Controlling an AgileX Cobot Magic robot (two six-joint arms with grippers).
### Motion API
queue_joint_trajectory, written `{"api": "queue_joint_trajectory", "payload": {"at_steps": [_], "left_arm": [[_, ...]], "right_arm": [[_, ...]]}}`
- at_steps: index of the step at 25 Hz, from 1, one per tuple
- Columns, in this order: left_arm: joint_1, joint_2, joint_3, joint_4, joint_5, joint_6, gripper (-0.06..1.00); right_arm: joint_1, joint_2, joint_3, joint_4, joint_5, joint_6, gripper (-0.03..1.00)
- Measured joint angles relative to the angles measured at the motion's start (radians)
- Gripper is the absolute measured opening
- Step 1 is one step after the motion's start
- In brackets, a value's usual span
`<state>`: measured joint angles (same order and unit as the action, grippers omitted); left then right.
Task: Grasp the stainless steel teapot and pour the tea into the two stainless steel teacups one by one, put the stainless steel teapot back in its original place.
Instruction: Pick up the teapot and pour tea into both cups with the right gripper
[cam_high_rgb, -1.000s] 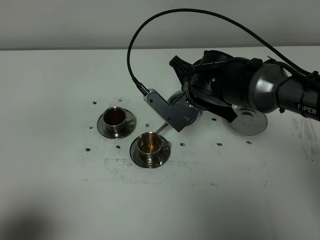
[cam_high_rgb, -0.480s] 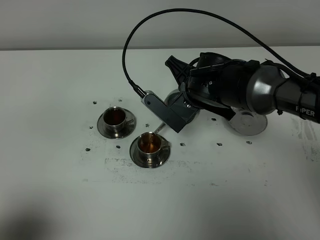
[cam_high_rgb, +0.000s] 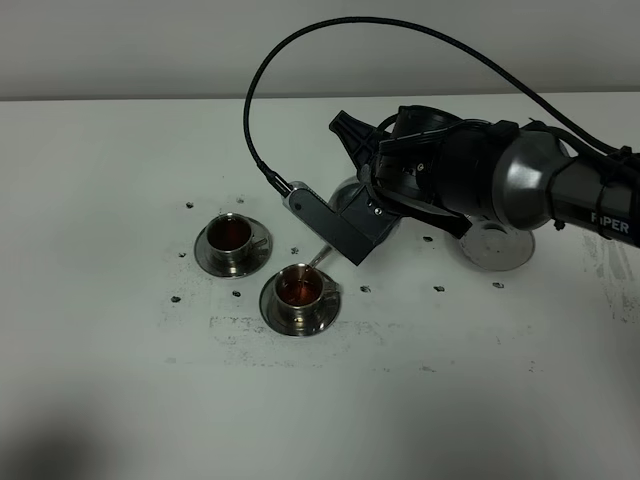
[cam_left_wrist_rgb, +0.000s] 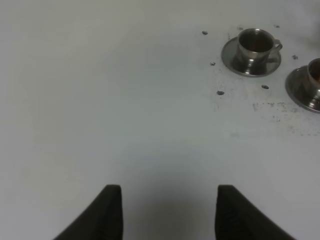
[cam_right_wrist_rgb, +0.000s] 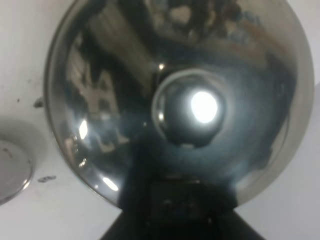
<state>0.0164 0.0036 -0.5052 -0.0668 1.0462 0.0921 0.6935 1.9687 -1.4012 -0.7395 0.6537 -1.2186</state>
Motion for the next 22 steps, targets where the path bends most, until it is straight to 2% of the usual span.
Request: {"api": "queue_joint_trajectory", "payload": {"at_steps": [22], "left_arm": [[0.0,0.0,0.0,0.0,0.0,0.0,0.42]], "right_arm": [[0.0,0.0,0.0,-0.035,-0.001,0.018,0.21]]}}
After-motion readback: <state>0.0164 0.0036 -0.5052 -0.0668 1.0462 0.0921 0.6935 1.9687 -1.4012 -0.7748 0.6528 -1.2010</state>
